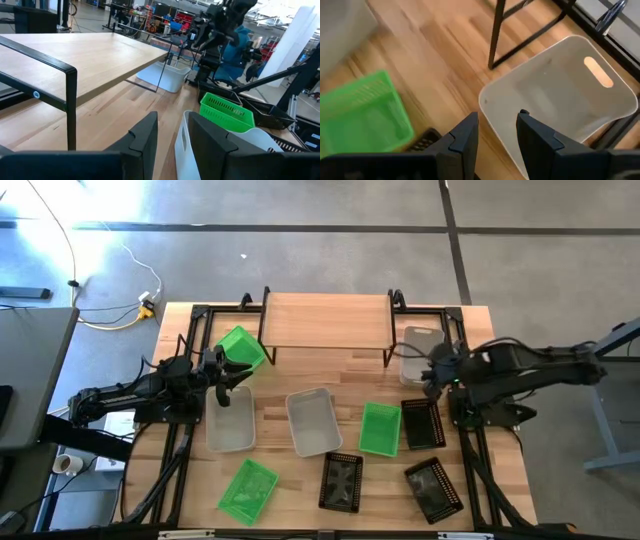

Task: Stack baskets on shelf by color
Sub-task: Put the top gray bin on the shelf

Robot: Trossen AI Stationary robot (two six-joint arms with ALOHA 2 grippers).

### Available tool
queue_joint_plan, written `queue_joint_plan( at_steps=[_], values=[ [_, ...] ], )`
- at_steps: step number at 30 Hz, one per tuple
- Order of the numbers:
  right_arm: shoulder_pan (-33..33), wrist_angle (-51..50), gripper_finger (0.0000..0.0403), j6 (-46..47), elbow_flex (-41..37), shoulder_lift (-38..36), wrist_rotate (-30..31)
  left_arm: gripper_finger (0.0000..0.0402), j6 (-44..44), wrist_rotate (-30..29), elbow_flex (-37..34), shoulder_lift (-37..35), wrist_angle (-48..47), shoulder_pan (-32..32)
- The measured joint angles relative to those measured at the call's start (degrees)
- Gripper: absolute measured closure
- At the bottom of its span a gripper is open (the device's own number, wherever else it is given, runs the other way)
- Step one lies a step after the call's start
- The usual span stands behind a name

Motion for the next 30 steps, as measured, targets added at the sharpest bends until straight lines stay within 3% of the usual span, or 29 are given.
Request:
queue_joint_plan(
  at_steps=[7,14,23,30],
  values=[
    [-1.15,-0.42,0.0283,-1.50,-0.02,6.93,-6.14,0.0300,-3.09,0.00,0.00,0.00,0.00,-0.01],
    [-5.19,-0.50,0.0275,-2.95,0.75,11.04,-8.29,0.0300,-4.55,0.00,-0.01,0.01,0.01,0.00],
    [-14.20,-4.62,0.0272,-15.26,7.07,15.11,-11.74,0.0300,-4.55,0.00,-0.01,0.02,0.00,0.00],
    [-21.30,-4.71,0.0272,-25.54,6.73,15.17,-21.60,0.0300,-4.54,0.00,0.00,0.02,0.00,0.01]
  ],
)
